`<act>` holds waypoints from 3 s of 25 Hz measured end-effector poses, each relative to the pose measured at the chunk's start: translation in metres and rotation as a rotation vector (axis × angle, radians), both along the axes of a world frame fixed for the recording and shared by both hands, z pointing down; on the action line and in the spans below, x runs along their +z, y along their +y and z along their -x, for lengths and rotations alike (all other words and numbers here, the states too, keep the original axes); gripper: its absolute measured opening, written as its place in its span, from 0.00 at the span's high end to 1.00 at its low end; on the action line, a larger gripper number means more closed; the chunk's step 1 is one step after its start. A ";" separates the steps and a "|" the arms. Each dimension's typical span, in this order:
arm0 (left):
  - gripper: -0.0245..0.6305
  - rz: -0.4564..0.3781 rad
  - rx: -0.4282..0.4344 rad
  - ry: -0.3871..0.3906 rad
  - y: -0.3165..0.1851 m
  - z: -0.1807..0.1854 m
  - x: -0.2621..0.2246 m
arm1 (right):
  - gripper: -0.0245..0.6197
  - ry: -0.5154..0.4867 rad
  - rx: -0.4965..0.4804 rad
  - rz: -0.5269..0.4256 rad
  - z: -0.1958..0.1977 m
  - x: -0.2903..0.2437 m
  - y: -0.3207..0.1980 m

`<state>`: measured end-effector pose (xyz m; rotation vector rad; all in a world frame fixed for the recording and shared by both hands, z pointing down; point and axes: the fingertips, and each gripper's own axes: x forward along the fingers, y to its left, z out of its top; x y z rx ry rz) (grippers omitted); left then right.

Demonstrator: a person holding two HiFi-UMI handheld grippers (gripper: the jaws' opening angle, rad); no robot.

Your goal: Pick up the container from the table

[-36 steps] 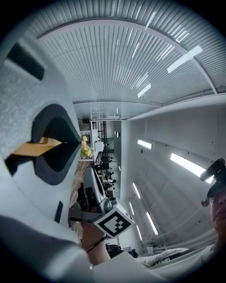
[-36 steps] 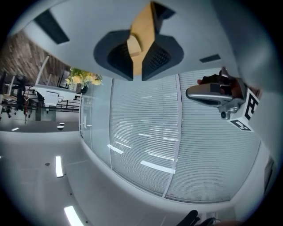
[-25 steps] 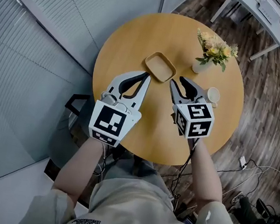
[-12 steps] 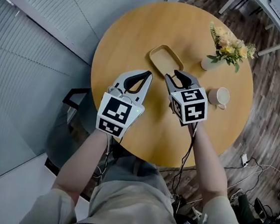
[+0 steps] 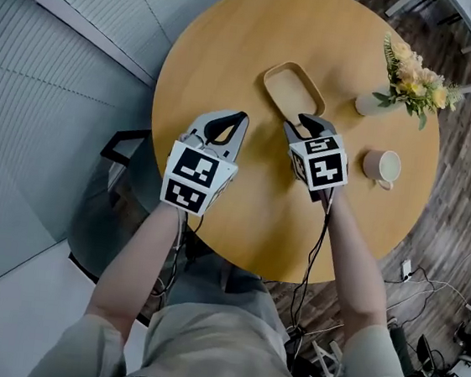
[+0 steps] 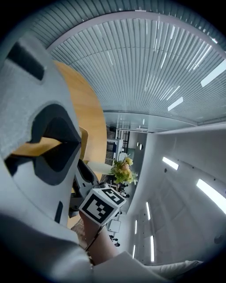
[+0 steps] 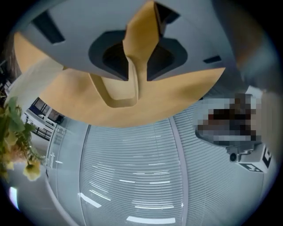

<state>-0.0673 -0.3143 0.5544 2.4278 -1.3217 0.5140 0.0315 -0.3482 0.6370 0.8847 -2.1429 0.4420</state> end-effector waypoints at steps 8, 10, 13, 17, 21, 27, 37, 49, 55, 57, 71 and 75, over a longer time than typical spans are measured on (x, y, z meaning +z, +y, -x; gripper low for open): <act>0.93 0.064 -0.004 0.012 0.006 0.006 0.034 | 0.78 0.076 -0.037 0.054 0.002 0.038 -0.009; 0.93 0.077 -0.004 0.022 0.009 0.006 0.039 | 0.78 0.115 -0.030 0.037 -0.003 0.044 -0.014; 0.93 0.093 0.002 0.018 0.016 0.009 0.046 | 0.78 0.142 -0.047 0.069 -0.001 0.055 -0.008; 0.93 0.103 -0.003 0.016 0.022 0.010 0.052 | 0.79 0.213 -0.090 0.058 -0.002 0.061 -0.003; 0.93 0.107 -0.007 0.024 0.029 0.011 0.053 | 0.86 0.255 -0.121 0.045 -0.004 0.060 -0.001; 0.93 0.100 -0.007 0.020 0.038 0.009 0.050 | 0.90 0.262 -0.101 0.037 -0.012 0.055 0.012; 0.93 0.022 -0.003 0.011 0.051 0.006 -0.005 | 0.90 0.104 -0.014 -0.061 -0.035 -0.039 0.039; 0.93 -0.208 0.055 0.044 0.076 -0.021 -0.153 | 0.90 -0.064 0.035 -0.346 -0.063 -0.231 0.089; 0.93 -0.330 0.104 0.057 0.108 -0.036 -0.232 | 0.90 -0.132 0.030 -0.484 -0.071 -0.312 0.135; 0.93 -0.368 0.115 0.062 0.119 -0.039 -0.252 | 0.90 -0.163 0.040 -0.529 -0.074 -0.335 0.150; 0.93 -0.532 0.187 0.068 0.174 -0.062 -0.327 | 0.90 -0.257 0.129 -0.711 -0.116 -0.417 0.224; 0.93 -0.520 0.196 0.078 0.183 -0.068 -0.321 | 0.90 -0.232 0.131 -0.748 -0.122 -0.416 0.239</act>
